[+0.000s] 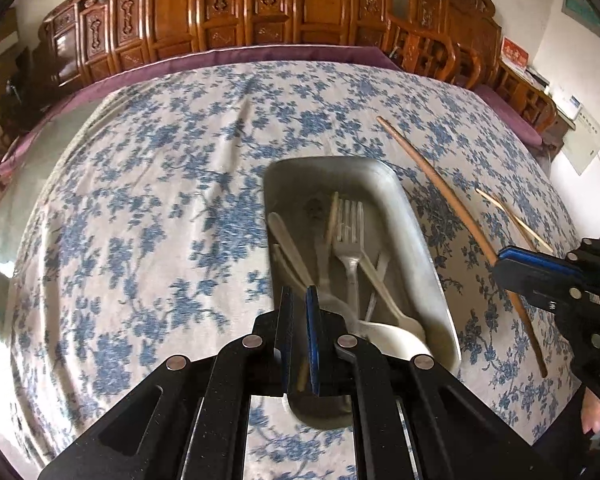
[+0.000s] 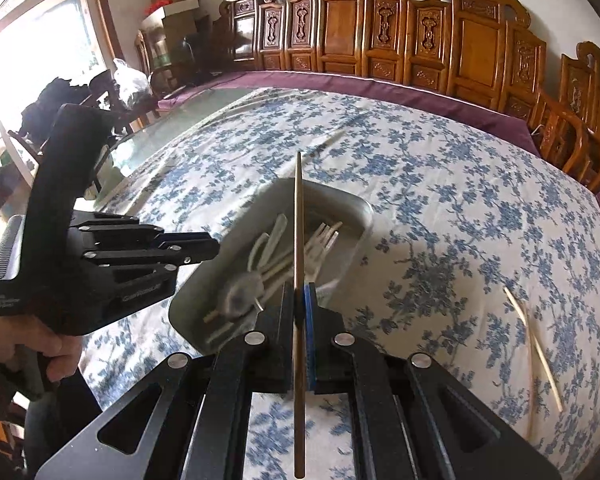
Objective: Organize utensils
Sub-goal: 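Open the left tool to drop the spoon into the tray while the right tool releases the chopstick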
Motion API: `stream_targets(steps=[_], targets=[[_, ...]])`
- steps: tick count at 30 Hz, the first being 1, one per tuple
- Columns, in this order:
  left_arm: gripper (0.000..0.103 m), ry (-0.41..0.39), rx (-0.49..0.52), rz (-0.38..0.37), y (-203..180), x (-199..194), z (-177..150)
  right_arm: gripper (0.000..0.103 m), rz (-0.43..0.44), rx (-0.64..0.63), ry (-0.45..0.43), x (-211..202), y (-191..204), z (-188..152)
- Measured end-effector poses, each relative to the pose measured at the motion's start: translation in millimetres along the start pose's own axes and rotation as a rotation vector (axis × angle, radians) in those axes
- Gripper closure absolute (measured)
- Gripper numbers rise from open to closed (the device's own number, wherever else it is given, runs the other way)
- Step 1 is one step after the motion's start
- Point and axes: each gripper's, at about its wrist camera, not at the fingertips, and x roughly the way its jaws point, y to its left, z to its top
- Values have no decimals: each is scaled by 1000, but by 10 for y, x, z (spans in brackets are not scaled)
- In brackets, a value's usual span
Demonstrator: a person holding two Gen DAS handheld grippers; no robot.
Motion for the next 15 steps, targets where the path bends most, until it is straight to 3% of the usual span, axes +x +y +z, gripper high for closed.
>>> stream_targets(steps=[2, 4, 15], targets=[[95, -8, -11, 6, 73, -38, -7, 97, 7, 11, -12, 31, 41, 37], [80, -21, -25, 14, 159, -87, -18, 97, 15, 18, -24, 65, 90, 81], [77, -29, -61, 38, 454, -170, -121, 97, 20, 90, -2, 556, 213, 250]])
